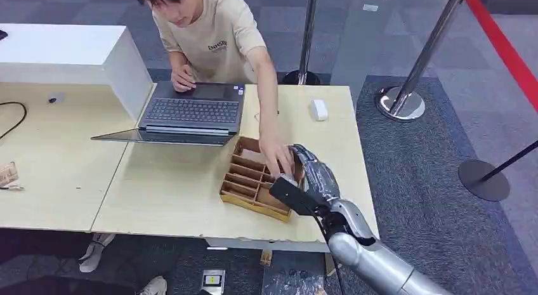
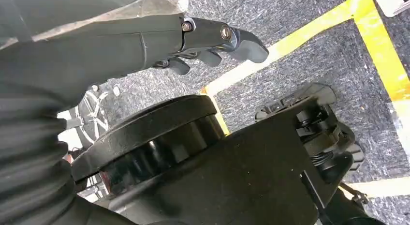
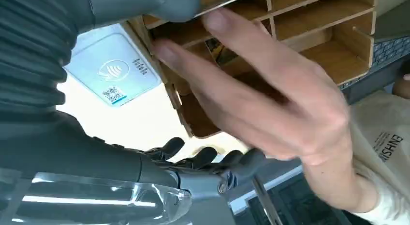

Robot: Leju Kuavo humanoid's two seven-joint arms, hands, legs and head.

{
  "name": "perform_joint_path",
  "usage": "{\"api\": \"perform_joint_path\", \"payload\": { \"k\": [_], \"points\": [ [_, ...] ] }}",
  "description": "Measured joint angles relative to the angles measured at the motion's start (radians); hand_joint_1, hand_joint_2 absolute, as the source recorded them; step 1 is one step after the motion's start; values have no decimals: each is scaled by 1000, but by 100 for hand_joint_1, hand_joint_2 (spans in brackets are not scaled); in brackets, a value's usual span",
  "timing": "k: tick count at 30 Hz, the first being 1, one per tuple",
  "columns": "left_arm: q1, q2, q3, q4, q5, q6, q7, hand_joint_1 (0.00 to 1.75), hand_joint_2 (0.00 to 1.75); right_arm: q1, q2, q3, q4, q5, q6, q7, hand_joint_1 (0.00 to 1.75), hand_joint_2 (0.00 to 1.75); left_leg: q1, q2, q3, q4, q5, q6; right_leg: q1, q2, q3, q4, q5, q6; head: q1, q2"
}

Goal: Pass the card to the sensor for recognition and then transmit it.

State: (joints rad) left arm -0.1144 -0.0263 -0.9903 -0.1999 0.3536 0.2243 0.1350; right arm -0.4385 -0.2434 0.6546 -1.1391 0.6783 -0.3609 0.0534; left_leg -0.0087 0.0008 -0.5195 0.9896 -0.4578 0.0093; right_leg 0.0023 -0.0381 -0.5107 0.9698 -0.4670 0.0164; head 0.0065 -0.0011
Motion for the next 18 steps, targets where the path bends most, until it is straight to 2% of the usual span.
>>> {"api": "perform_joint_path", "payload": {
  "k": [18],
  "points": [
    [0, 0, 0, 0, 4, 0, 0, 0, 175, 1, 11, 6, 8, 0, 6, 3, 35, 175, 0, 0, 0, 0, 0, 0, 0, 0, 0, 0, 0, 0, 0, 0]
  ]
}}
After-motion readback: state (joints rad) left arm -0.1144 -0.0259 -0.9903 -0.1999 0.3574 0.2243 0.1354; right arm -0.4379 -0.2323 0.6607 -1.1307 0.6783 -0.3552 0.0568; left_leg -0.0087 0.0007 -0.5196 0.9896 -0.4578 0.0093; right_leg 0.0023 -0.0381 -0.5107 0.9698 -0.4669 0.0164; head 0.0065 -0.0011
